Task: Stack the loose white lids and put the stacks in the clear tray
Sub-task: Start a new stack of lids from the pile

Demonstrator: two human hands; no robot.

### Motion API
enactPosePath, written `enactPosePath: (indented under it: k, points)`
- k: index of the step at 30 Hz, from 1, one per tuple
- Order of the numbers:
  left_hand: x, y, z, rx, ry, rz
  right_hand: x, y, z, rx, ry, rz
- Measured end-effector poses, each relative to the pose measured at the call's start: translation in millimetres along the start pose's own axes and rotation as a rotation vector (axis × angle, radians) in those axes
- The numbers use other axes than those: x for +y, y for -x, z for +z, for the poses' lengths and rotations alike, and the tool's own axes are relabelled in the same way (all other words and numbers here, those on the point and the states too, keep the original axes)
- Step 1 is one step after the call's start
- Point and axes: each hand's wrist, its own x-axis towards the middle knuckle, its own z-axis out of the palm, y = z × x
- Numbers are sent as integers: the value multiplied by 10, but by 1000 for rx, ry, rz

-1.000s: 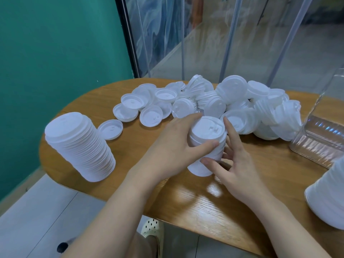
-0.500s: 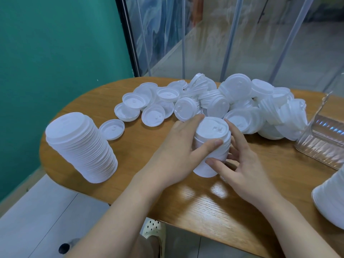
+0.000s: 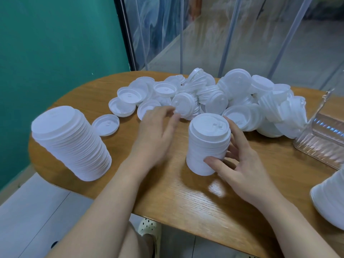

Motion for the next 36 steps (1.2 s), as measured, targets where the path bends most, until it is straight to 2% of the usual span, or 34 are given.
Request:
enactPosePath:
  k: [2,4,8,15,17,21,22,24,27,32,36]
  points:
    - [-284,-113,21,72,-263,-18,-8,3,-5,-2,-2,10]
    - [-481,-199,37,62,-380,-80,-4,4,-7,-3,0,14]
    - [-611,-273,76,39,-440,-141,-1,0,-11,-4,7,16]
    - [-488,-249,52,49,-516,-125,-37,0,-19,-10,7,13]
    - [-356,-164,-6,51,-343,-137,-57,4,-20,-9,10,11]
    - [-138,55,-129,50,397,-350,-82,-12,-23,-9,-2,15]
    - [-135,86,-131,37,520,-412,-82,-14,-26,-9,-2,17]
    - [-175,101,-131,17,608,-503,-84,-8,-28,-7,-16,25]
    - [-272,83,-123,23,463,-559,-107,2,-18,-7,-25,30]
    - [-315,112,-81,113,3,-441,-118,5,-15,-4,-20,27]
    - [-366,99,-59,-17,-120,-398,-122,14,-10,-10,-38,9]
